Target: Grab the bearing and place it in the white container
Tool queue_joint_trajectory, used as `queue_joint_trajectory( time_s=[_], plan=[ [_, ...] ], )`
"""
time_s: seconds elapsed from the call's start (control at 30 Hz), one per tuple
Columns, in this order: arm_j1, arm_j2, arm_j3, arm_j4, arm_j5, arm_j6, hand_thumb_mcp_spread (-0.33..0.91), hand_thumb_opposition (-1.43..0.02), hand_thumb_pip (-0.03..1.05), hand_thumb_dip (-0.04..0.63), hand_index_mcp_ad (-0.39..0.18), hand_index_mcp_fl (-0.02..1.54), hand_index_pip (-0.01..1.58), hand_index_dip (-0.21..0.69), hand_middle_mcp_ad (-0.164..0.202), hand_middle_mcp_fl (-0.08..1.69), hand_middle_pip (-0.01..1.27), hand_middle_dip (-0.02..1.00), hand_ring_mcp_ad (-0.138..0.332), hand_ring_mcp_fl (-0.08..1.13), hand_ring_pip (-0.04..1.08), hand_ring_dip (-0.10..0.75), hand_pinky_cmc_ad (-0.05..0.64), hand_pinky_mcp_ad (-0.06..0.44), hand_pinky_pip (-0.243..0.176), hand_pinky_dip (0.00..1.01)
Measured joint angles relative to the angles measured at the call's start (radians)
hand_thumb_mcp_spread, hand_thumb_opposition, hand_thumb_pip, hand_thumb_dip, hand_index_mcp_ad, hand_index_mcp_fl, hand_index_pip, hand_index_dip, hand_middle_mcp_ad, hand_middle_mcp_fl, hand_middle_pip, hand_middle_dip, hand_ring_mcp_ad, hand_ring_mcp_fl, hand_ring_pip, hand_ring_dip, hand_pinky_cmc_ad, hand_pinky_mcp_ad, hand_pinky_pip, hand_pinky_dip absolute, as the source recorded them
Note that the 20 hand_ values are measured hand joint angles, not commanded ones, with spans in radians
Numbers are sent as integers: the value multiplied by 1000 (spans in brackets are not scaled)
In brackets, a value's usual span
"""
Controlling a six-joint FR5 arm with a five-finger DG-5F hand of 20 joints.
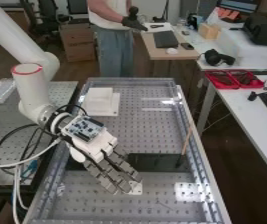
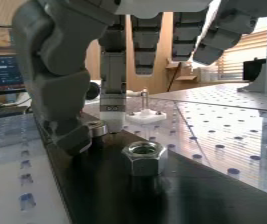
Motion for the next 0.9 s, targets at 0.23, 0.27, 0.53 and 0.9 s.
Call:
queue_joint_trajectory(
  time_s=[0.23,0.27,0.53,0.9],
  plan=[
    [-3,14,-2,9,-6,-8,588,-899,405,281,-35,464,1258,340,59,138,138,140,176,16,101,-7,312,148,-75,143],
    [-3,20,-2,10,-7,-12,595,-908,405,281,-35,464,1258,340,59,138,138,140,176,16,101,-7,312,148,-75,143],
    [3,68,-6,27,-25,-54,595,-908,408,283,-35,464,1255,340,59,138,138,140,173,30,101,-7,312,148,-75,143],
    [52,161,-28,24,-37,-80,592,-908,405,283,-35,466,1246,340,63,162,138,140,176,28,101,-7,312,148,-75,143]
  ],
)
